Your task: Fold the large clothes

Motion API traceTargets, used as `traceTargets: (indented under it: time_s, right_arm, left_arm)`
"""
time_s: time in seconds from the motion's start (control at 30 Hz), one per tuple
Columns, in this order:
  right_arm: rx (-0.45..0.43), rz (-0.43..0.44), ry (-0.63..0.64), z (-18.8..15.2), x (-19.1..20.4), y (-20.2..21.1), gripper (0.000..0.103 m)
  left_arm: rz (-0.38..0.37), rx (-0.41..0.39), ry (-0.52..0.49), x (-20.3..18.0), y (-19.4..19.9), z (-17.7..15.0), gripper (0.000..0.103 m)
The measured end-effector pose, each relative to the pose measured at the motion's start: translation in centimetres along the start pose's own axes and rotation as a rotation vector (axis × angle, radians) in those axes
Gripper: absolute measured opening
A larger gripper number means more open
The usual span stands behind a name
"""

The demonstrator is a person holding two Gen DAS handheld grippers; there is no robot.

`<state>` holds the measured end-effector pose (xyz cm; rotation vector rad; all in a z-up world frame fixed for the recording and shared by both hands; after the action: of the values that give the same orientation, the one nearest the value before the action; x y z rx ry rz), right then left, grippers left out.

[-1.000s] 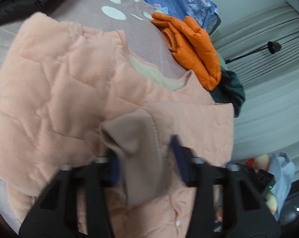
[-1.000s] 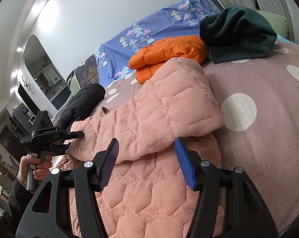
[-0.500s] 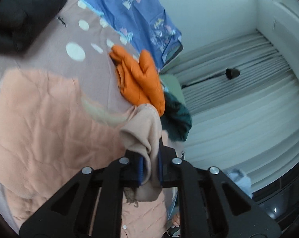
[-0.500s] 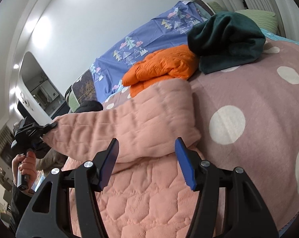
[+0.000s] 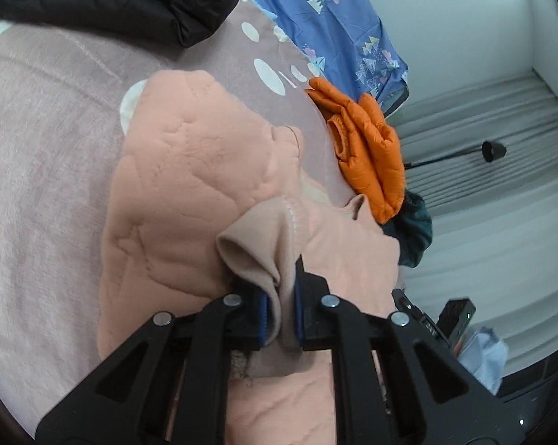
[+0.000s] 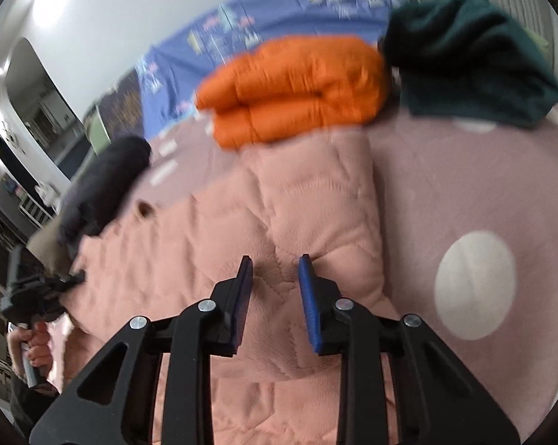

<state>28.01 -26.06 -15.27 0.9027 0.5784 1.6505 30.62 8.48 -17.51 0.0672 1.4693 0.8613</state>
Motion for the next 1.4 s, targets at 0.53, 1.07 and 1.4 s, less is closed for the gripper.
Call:
traceTargets:
  time_s: [0.53,1.07,1.4]
  right_arm:
    - [-0.141,0.104,-0.02,-2.8,1.0,8.3,0.035]
    - [-0.183,0.049,-0.057,-22.9,-3.4,20.5,0.056]
    - [-0.044,0.073,-0.062,-29.1,-4.6,19.3,0.057]
  left_arm:
    - [0.089,-0.172,-0.185,-2.1,8.4,0.0,0.03]
    - [0.198,-0.268,-0.291,6.8,19.9,-20.1,0.052]
    - [0.232,-0.175,-0.265,10.8,18.6,-28.1,0.06]
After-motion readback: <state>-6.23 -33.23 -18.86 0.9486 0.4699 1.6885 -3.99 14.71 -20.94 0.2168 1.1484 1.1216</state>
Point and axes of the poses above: each gripper's, at about its wrist camera, not at the fingertips, and y roughly against the way its jaws point, x to its left, z to its top, the point moved 7 cm from there along -y, roughly the way its jaws point, and after that the axes turned 8 degrees about y, right-handed, at the moved point
